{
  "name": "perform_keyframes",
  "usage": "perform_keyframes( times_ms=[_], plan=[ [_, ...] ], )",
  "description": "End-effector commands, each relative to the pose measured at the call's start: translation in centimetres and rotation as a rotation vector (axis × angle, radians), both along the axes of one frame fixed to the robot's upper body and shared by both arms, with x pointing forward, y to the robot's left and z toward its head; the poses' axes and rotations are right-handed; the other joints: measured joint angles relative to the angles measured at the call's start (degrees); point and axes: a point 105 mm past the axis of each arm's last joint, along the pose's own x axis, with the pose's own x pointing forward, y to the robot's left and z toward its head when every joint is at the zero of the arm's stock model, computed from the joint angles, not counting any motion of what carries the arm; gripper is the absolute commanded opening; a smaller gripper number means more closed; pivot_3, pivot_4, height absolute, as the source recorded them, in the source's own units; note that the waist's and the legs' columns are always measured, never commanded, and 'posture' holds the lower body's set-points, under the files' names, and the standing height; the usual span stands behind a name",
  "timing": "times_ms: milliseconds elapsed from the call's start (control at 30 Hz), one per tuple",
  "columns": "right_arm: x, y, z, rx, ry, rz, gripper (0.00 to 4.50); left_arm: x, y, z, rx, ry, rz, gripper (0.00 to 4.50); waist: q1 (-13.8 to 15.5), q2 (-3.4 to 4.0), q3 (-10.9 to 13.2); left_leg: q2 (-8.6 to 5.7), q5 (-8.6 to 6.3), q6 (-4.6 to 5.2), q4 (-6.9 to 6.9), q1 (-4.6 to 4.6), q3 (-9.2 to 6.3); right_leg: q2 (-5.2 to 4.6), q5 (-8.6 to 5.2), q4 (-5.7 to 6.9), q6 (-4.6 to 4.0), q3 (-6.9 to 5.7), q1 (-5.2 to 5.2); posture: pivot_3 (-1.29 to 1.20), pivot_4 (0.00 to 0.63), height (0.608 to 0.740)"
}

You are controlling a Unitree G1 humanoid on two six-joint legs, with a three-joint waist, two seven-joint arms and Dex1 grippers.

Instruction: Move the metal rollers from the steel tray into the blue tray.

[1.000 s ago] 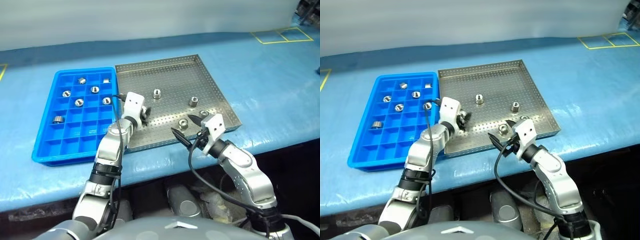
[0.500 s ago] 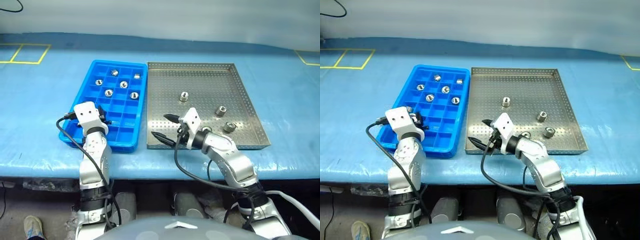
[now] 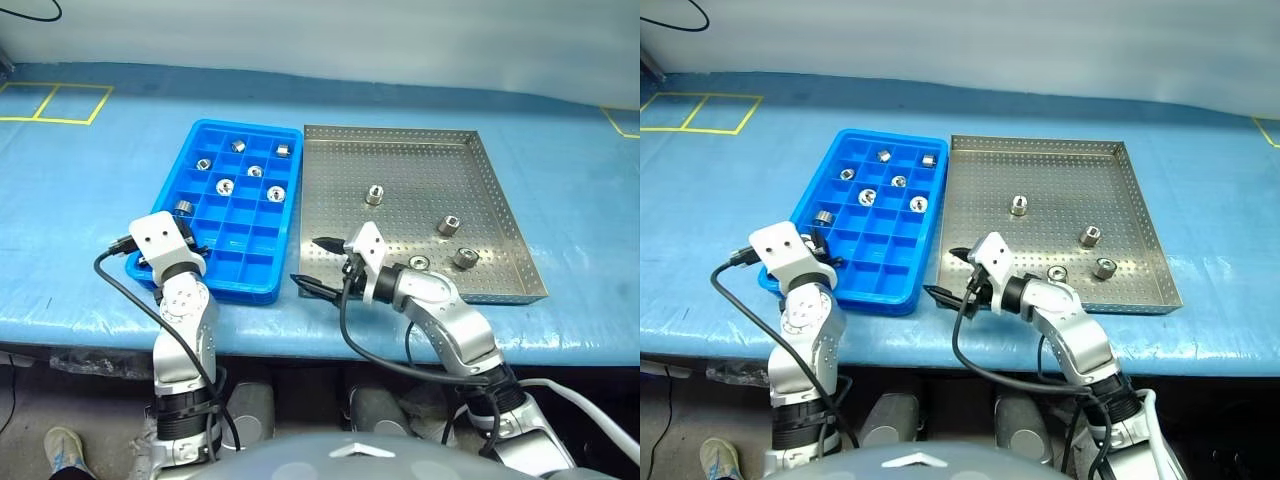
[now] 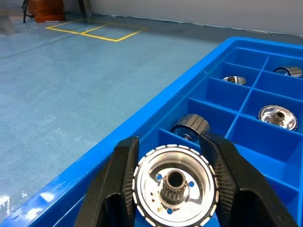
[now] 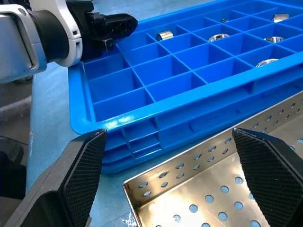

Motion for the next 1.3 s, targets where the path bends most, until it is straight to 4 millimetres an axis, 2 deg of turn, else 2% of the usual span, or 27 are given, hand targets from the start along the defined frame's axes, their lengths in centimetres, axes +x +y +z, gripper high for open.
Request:
perform_keyframes(
  times_ms=[33, 233, 500, 533, 667, 800, 933, 1033, 1167, 1300],
  plan=[
    [-0.1, 0.2, 0.7, 0.019, -0.021, 0.013, 4.50, -0.7, 0.1, -1.2, -0.057, 0.046, 0.046, 1.74, -0.04, 0.02, -0.01, 0.00, 0.00, 0.00, 0.00, 0.00, 0.01, 0.00, 0.00, 0.00, 0.00, 0.00, 0.00, 0.19, 0.150, 0.740],
    [-0.1, 0.0, 0.6, 0.016, -0.019, 0.010, 4.50, -0.8, -0.2, -1.9, -0.074, 0.089, 0.031, 1.74, -0.07, 0.15, -0.09, 0.00, 0.00, 0.00, 0.00, 0.02, 0.03, 0.00, -0.01, 0.01, 0.00, 0.01, 0.01, 0.19, 0.150, 0.740],
    [0.1, -0.3, 0.5, 0.010, -0.026, -0.015, 4.50, -0.3, -0.4, -1.2, -0.066, 0.053, 0.009, 4.40, -0.11, 0.16, -0.10, 0.00, 0.00, 0.00, 0.00, 0.02, 0.03, 0.00, -0.01, 0.00, -0.02, 0.00, 0.00, 0.18, 0.150, 0.740],
    [0.1, -0.4, 0.5, 0.012, -0.026, -0.018, 4.50, 0.0, -0.6, -0.9, -0.069, 0.031, -0.015, 4.48, -0.13, 0.16, -0.10, 0.00, 0.00, 0.00, 0.00, 0.02, 0.03, 0.00, -0.01, 0.00, -0.02, 0.01, 0.00, 0.15, 0.150, 0.740],
    [0.1, -1.0, 0.4, 0.010, -0.033, -0.059, 4.50, 1.6, -3.4, 1.3, -0.052, -0.081, -0.231, 4.48, -0.08, 0.14, -0.10, 0.00, 0.00, 0.00, 0.03, -0.02, 0.02, -0.01, -0.02, -0.01, -0.03, -0.01, -0.01, 0.10, 0.150, 0.740],
    [-0.2, -1.9, 0.7, 0.022, -0.044, -0.120, 4.50, 3.2, -7.9, 3.0, -0.011, -0.158, -0.538, 4.48, -0.47, 0.12, -0.08, -0.04, 0.00, -0.01, 0.11, -0.13, 0.03, -0.03, -0.02, -0.06, -0.02, 0.01, -0.07, 0.00, 0.150, 0.740],
    [-0.5, -4.0, 0.6, 0.008, -0.049, -0.230, 4.50, 4.2, -10.2, 3.9, 0.008, -0.199, -0.713, 4.48, -2.42, 0.13, -0.09, -0.03, -0.01, -0.01, 0.10, -0.17, 0.05, -0.03, -0.02, -0.06, -0.02, 0.03, -0.11, -0.10, 0.150, 0.740],
    [-0.9, -5.3, 0.7, 0.003, -0.058, -0.301, 4.50, 4.9, -11.9, 4.0, 0.045, -0.188, -0.848, 4.48, -4.37, 0.13, -0.09, -0.01, -0.01, -0.01, 0.07, -0.16, 0.05, 0.02, -0.02, -0.01, -0.02, 0.04, -0.14, -0.15, 0.150, 0.740],
    [-1.3, -7.4, 1.0, -0.002, -0.070, -0.406, 4.50, 5.2, -14.7, 3.0, 0.143, -0.112, -1.060, 4.48, -7.59, 0.15, -0.09, 0.01, 0.00, -0.01, 0.08, -0.13, 0.06, 0.03, -0.02, 0.04, -0.02, 0.07, -0.13, -0.25, 0.150, 0.740],
    [-1.7, -9.0, 1.3, -0.004, -0.081, -0.496, 4.50, 5.3, -16.8, 2.6, 0.160, -0.091, -1.185, 4.48, -10.65, 0.15, -0.09, -0.02, -0.01, 0.00, 0.09, -0.14, 0.06, -0.01, -0.02, 0.03, 0.02, 0.10, -0.10, -0.33, 0.150, 0.740]
  ],
)
